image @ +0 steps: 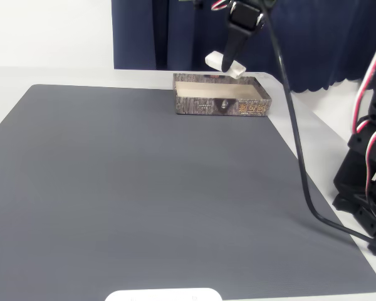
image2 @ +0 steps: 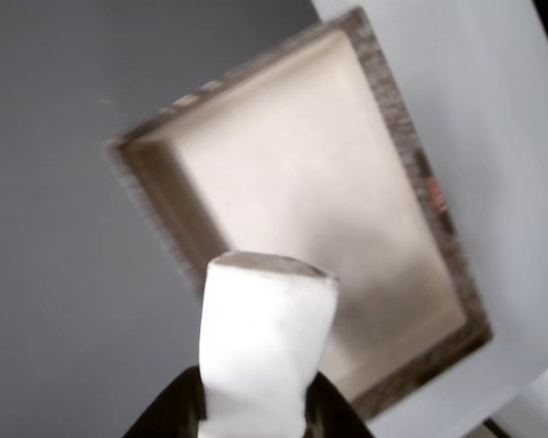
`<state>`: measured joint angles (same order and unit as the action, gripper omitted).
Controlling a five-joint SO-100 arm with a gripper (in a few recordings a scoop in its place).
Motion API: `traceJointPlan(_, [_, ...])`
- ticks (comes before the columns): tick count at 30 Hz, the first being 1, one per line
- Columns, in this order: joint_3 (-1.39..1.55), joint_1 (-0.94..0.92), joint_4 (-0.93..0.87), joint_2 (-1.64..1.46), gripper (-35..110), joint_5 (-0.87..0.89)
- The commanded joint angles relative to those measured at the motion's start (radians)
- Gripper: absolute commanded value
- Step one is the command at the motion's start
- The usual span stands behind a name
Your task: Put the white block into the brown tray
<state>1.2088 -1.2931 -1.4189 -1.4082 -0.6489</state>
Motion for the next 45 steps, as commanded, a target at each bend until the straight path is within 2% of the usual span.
traceJointPlan(1, [-0.127, -0.020, -0.008, 0.089, 9, -0.023])
traceJointPlan(9, [-0.259, -0.038, -0.015, 0.199, 8, -0.083])
traceJointPlan(15, [-0.357, -0.049, -0.038, 0.252, 7, -0.310])
traceJointPlan(19, [-0.468, -0.083, -0.123, 0.304, 5, -0.426])
traceJointPlan(24, [-0.574, -0.107, -0.225, 0.380, 1, -0.476])
traceJointPlan(37, [-0.701, -0.064, -0.192, 0.495, 0, -0.698])
traceJointPlan(45, [-0.699, -0.061, -0.169, 0.543, 0, -0.756])
